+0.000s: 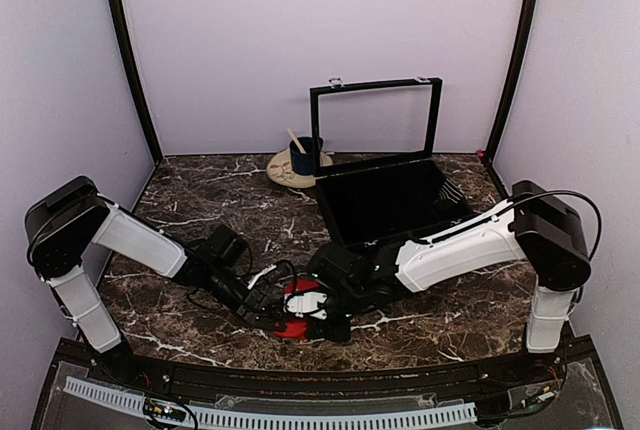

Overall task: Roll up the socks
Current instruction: Roll the sock at the center of the board.

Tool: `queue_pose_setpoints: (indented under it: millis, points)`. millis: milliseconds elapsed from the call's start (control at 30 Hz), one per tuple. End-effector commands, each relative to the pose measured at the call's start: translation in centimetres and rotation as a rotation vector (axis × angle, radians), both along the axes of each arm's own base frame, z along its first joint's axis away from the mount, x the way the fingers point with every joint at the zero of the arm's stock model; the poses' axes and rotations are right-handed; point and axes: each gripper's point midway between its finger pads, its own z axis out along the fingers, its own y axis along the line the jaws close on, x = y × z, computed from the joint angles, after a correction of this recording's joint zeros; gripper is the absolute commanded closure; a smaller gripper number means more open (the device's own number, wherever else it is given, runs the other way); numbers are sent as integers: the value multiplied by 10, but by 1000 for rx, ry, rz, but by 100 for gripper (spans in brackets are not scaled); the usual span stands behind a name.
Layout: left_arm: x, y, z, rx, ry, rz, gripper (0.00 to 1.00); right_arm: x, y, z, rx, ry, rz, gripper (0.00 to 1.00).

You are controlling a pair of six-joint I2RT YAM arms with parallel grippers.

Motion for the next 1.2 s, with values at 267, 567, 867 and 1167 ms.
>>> queue_pose_setpoints:
  millis: [267,567,867,1167]
  points:
    - [34,29,-2,135,-207,238,62,-8,-4,-11,-88,220,-4,100]
    - [48,42,23,91,-399,333,62,-11,-3,-15,-127,380,-9,100]
    - [40,41,49,46,-576,317,62,-2,-5,-17,-159,514,-41,100]
    - [17,31,54,61,-683,226,62,5,-7,-20,-197,638,-63,100]
